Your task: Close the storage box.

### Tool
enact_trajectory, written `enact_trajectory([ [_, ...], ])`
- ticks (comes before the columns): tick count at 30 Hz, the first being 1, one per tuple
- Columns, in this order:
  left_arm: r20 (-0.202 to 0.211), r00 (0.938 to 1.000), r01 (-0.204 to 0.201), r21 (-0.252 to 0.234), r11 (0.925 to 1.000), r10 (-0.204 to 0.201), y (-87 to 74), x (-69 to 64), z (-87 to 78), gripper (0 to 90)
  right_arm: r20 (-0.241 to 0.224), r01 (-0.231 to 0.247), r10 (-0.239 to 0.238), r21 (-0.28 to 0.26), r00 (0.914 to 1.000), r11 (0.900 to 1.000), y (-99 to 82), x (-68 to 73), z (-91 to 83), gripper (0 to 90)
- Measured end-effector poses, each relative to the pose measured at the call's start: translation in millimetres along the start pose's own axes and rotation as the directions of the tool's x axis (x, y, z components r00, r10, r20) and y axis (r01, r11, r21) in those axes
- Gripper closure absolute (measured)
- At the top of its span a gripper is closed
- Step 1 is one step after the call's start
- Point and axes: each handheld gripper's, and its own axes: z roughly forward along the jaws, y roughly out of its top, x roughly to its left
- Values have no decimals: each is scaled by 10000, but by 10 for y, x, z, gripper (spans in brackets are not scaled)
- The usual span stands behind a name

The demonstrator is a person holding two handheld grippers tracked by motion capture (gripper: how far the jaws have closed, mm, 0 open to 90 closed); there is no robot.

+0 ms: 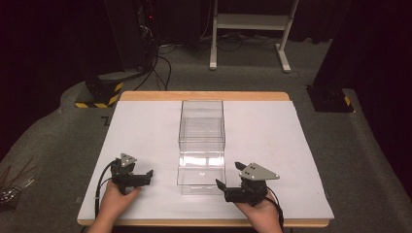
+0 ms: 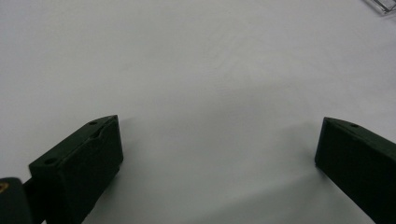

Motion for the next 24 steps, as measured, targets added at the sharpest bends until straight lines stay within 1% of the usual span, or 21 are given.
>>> enact_trajectory([
  [12,34,10000,16,16,10000,-16,1,2,1,10,-9,199,-199,323,9998,9993,-52,74,56,134],
  [19,30,10000,10,15,10000,-10,1,2,0,10,-25,191,-190,517,9998,9985,-83,72,107,136],
  [24,27,10000,6,14,10000,-6,1,1,0,10,-12,205,-204,483,9998,9986,-84,70,105,136],
])
